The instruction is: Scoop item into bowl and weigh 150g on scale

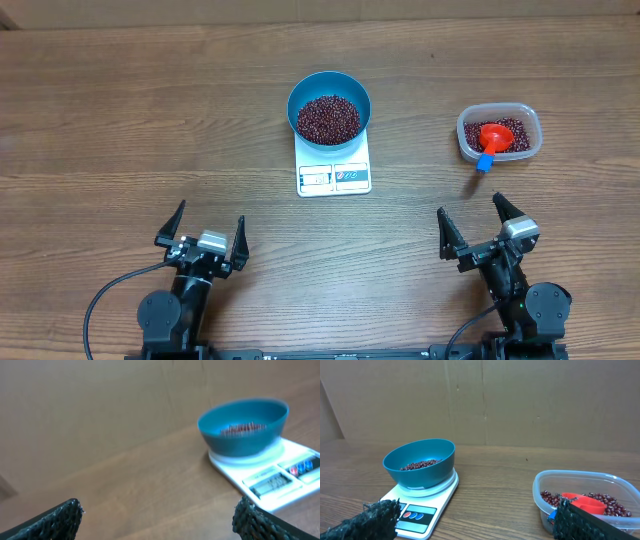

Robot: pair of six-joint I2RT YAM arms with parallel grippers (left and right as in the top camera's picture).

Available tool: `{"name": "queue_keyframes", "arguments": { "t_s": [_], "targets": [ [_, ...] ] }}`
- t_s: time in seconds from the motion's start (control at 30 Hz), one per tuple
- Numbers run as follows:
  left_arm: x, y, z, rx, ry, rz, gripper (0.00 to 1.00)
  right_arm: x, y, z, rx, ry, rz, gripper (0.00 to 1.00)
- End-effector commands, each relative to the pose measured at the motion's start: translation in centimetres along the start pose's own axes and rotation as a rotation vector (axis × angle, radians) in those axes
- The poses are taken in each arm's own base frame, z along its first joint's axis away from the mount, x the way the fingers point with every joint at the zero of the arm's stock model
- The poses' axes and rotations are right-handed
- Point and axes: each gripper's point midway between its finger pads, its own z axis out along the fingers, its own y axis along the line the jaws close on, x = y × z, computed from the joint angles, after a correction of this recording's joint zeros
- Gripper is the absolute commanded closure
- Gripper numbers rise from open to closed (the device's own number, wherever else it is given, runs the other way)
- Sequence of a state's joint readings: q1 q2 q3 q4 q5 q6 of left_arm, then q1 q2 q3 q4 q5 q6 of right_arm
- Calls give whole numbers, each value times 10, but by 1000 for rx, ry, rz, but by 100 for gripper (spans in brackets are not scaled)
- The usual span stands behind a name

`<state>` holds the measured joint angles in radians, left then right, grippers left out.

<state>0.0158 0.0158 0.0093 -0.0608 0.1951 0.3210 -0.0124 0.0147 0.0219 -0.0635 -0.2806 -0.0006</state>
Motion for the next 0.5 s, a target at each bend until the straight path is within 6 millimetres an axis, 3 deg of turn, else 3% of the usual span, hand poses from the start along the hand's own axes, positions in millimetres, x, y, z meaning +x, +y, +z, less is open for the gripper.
{"name": "queue_keyframes", "arguments": {
  "t_s": [0.0, 0.47],
  "targets": [
    [2, 6, -1, -35, 6, -10, 0, 3, -1, 0, 5, -5, -2, 0],
    [2, 5, -1, -29, 4, -10, 1, 3, -1, 0, 5, -5, -2, 0]
  ]
}}
